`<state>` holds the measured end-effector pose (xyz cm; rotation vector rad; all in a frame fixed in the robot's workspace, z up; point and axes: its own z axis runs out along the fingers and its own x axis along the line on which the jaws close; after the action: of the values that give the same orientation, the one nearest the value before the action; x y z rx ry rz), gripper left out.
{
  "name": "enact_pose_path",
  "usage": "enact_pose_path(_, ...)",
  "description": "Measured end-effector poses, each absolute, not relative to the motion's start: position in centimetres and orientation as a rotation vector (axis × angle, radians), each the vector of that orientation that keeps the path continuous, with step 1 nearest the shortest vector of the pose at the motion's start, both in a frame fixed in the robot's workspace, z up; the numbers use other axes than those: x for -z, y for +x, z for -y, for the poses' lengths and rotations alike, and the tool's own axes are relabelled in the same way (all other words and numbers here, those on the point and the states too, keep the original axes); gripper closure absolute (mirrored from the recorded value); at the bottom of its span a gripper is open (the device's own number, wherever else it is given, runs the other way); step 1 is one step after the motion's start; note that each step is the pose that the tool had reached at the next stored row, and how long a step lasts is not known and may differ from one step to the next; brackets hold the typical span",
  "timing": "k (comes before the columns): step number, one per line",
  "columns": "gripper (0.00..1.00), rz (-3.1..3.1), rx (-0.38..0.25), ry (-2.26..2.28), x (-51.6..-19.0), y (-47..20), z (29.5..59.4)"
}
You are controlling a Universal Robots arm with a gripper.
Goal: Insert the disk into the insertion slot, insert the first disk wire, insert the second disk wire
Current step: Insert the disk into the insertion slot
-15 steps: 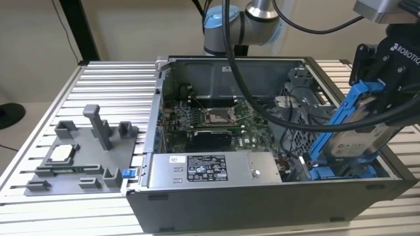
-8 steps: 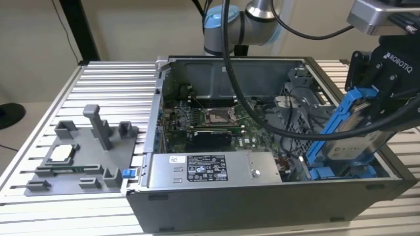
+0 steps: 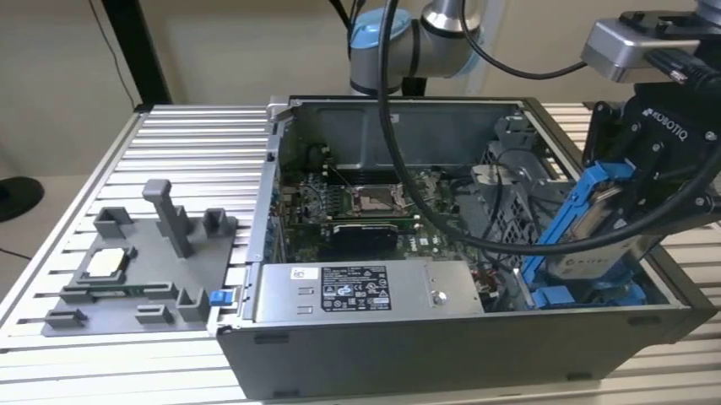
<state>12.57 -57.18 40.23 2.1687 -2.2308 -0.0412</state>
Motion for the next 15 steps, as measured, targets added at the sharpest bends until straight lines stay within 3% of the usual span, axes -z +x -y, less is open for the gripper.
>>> enact_pose_path(15, 1.00, 2.231, 0.041, 2.168, -37.5, 12.6, 57.0)
